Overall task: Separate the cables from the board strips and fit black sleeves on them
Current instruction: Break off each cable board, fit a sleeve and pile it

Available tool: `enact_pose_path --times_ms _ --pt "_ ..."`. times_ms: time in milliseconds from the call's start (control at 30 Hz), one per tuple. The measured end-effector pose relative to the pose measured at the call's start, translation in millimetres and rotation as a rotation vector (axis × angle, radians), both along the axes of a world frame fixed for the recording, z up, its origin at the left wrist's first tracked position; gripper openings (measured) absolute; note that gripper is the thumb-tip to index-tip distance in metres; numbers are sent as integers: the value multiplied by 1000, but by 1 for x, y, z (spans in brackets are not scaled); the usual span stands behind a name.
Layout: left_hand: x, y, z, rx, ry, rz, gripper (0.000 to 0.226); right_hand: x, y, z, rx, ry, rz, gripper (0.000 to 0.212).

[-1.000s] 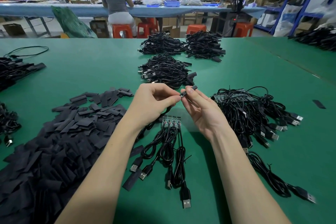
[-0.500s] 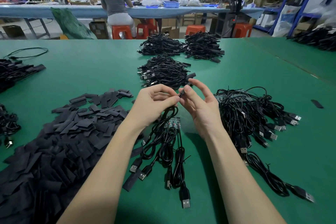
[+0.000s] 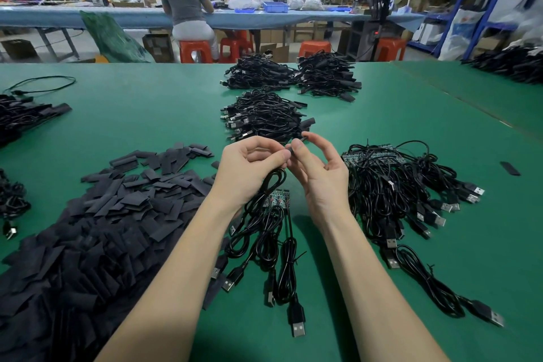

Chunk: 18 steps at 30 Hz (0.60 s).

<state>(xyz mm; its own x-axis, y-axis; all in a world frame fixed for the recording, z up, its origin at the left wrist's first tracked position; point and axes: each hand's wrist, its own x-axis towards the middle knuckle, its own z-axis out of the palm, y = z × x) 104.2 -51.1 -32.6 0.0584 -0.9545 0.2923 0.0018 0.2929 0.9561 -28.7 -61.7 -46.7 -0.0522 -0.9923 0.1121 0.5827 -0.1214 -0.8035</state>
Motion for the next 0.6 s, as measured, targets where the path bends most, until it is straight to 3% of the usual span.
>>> enact_pose_path --times_ms 133,300,367,600 --pt "0 0 1 26 -26 1 8 4 -2 -3 11 1 -37 26" --pt "15 -2 4 177 -407 -67 30 -5 -9 -2 103 -134 -205 24" --pt "20 0 5 184 -443 -106 27 -9 -11 -3 135 -153 -254 24" --pt "14 -23 15 -112 -611 195 20 -9 -17 -6 235 -45 -239 24"
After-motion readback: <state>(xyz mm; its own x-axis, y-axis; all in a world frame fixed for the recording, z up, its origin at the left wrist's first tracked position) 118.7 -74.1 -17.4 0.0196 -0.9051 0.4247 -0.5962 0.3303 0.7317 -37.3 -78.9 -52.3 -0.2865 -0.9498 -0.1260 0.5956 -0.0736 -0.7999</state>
